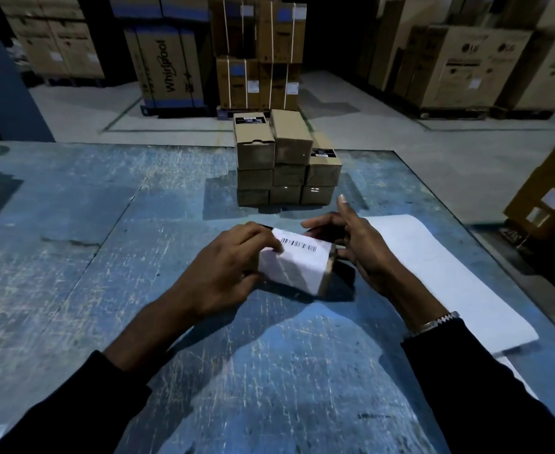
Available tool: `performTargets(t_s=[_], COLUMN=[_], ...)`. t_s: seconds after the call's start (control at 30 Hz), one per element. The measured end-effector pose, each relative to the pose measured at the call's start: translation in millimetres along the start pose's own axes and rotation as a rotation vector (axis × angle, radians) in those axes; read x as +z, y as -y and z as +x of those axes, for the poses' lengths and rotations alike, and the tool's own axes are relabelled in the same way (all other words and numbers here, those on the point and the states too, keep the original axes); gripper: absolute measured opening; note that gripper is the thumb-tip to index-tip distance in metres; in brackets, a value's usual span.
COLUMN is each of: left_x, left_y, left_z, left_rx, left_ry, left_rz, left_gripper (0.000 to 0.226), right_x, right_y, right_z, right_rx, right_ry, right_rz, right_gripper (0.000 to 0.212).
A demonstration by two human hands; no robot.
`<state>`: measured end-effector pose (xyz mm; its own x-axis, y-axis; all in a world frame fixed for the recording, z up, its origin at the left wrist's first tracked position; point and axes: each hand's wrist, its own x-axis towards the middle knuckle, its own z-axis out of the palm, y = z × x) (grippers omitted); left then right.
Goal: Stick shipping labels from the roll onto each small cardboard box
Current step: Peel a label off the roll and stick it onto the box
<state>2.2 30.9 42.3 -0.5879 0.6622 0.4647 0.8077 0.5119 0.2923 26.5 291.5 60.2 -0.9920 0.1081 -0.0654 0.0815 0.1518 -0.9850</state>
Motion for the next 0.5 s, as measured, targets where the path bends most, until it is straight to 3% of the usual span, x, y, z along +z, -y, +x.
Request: performTargets(t_s=[0.1, 0.3, 0.4, 0.5], left_x=[1.7, -4.7, -4.9, -8.5], left_y=[8.2, 17.6, 22.1, 21.7], left_z=[-0.1, -2.8, -3.9, -6.0], left_rx=[-0.019, -0.029, -0.049, -0.071], left_ry=[-0.030, 0.087, 0.176, 0.110], left_rz=[0.037, 0.084, 0.105, 0.180], left_gripper=[0.053, 0.094, 0.095, 0.090], right_x=[-2.4, -3.2, -2.4, 3.7], right_y=[0.4, -1.2, -4.1, -4.6], right_z=[-0.5, -1.2, 0.3, 1.0], right_rx=[-0.021, -0.024, -0.006, -0.009], right_ry=[0.040, 0.158, 0.257, 0.247], right_rz=[-0.001, -0.011, -0.001, 0.002], right_gripper=[0.073, 0.067, 0.068, 0.068])
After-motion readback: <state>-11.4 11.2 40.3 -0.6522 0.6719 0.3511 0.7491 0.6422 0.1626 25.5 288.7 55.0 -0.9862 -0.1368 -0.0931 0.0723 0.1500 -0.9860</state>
